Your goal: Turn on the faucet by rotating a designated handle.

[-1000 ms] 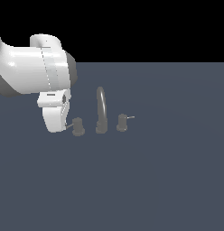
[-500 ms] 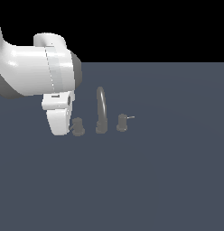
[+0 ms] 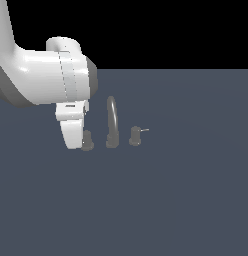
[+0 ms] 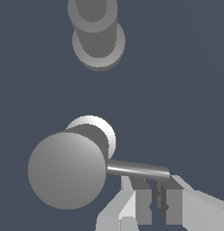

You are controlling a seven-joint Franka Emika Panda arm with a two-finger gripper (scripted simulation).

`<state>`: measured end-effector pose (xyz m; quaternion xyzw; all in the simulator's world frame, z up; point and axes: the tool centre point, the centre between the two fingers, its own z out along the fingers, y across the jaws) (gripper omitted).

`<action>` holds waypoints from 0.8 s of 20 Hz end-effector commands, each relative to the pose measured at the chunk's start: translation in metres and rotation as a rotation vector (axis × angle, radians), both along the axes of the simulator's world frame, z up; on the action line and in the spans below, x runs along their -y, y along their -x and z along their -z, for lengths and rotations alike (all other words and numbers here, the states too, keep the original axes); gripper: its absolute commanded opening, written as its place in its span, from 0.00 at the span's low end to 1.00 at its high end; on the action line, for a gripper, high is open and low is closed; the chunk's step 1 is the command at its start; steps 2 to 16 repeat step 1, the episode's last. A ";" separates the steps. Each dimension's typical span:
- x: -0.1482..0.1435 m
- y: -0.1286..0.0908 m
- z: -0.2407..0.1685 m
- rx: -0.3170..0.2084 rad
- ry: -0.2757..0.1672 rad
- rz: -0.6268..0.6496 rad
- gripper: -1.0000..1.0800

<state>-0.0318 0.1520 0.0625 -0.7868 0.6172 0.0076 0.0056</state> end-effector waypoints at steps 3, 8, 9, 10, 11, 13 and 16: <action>0.046 -0.013 0.000 0.005 0.018 0.062 0.00; 0.046 -0.013 0.000 0.005 0.018 0.062 0.00; 0.046 -0.013 0.000 0.005 0.018 0.062 0.00; 0.046 -0.013 0.000 0.005 0.018 0.062 0.00; 0.046 -0.013 0.000 0.005 0.018 0.062 0.00; 0.046 -0.013 0.000 0.005 0.018 0.062 0.00; 0.046 -0.013 0.000 0.005 0.018 0.062 0.00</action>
